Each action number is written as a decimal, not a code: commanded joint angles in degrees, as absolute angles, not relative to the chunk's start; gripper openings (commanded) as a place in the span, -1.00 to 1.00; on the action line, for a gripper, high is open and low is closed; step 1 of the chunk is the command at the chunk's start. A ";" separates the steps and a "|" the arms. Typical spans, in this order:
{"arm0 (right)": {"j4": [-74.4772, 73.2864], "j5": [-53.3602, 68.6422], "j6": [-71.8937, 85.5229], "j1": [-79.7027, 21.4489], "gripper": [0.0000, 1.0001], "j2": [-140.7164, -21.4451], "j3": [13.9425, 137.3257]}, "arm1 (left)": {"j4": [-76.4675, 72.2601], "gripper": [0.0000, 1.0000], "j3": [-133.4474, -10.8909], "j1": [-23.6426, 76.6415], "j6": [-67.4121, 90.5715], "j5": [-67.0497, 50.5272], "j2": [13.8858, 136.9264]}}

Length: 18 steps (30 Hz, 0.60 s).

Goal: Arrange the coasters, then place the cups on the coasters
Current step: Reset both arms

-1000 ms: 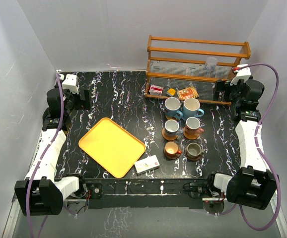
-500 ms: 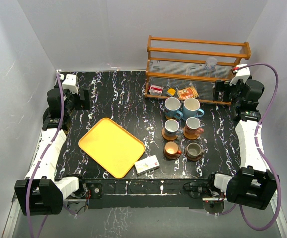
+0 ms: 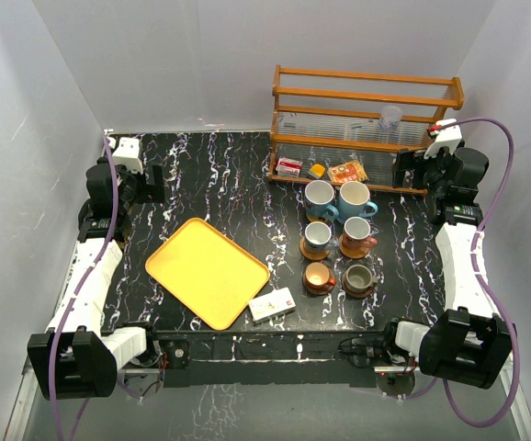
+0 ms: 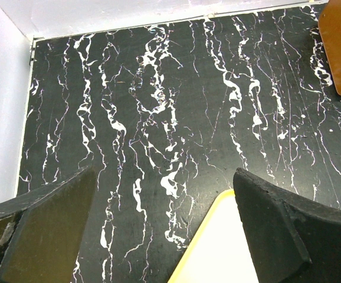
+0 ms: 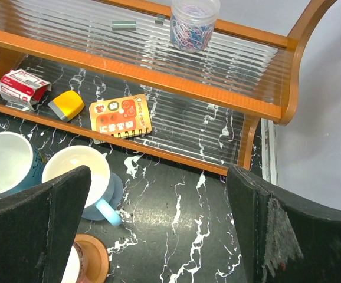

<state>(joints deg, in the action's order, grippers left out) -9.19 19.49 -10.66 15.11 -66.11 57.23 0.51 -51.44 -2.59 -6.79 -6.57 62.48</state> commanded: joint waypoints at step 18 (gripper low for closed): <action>-9.49 20.81 -11.12 15.03 0.97 -64.10 60.03 | 2.00 0.97 -55.59 -3.72 -7.10 -3.38 60.78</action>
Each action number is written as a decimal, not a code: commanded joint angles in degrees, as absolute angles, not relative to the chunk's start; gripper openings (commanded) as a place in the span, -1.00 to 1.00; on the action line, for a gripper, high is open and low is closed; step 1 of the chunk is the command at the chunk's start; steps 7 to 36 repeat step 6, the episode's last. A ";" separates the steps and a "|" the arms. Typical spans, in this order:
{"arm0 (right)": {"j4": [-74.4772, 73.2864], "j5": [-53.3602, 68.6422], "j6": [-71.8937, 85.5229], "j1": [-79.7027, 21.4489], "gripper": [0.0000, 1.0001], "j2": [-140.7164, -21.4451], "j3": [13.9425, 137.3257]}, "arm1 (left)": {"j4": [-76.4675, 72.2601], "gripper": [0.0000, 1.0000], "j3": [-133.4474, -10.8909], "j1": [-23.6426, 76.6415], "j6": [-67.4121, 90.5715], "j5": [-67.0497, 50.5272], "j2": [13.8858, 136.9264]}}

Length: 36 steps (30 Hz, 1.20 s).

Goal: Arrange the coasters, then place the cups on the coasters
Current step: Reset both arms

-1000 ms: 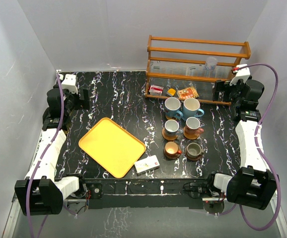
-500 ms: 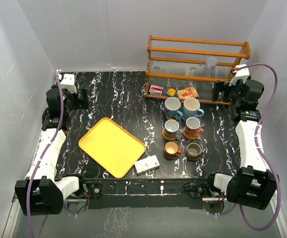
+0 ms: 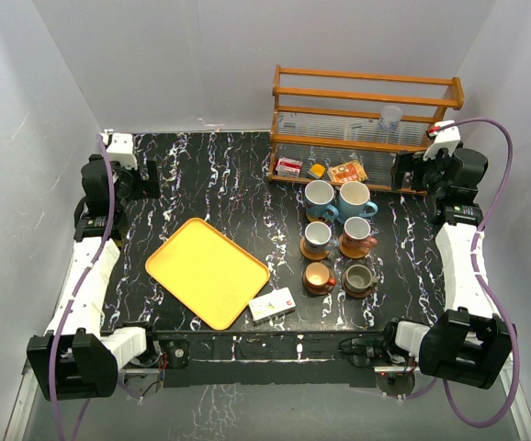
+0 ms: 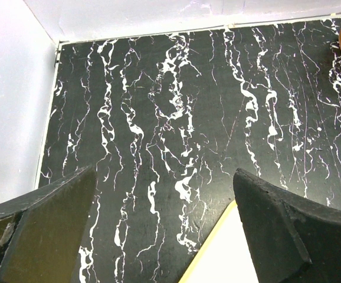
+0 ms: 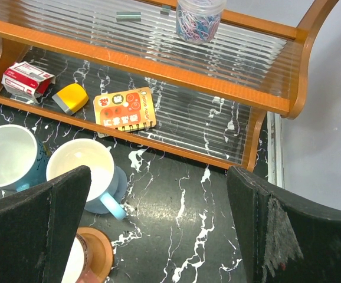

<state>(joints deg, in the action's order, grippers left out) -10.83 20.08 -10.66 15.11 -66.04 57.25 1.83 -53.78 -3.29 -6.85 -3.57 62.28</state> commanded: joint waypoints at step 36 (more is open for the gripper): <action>-9.49 21.00 -11.34 15.03 0.97 -64.26 59.94 | 2.10 0.97 -55.47 -3.72 -7.57 -3.89 60.78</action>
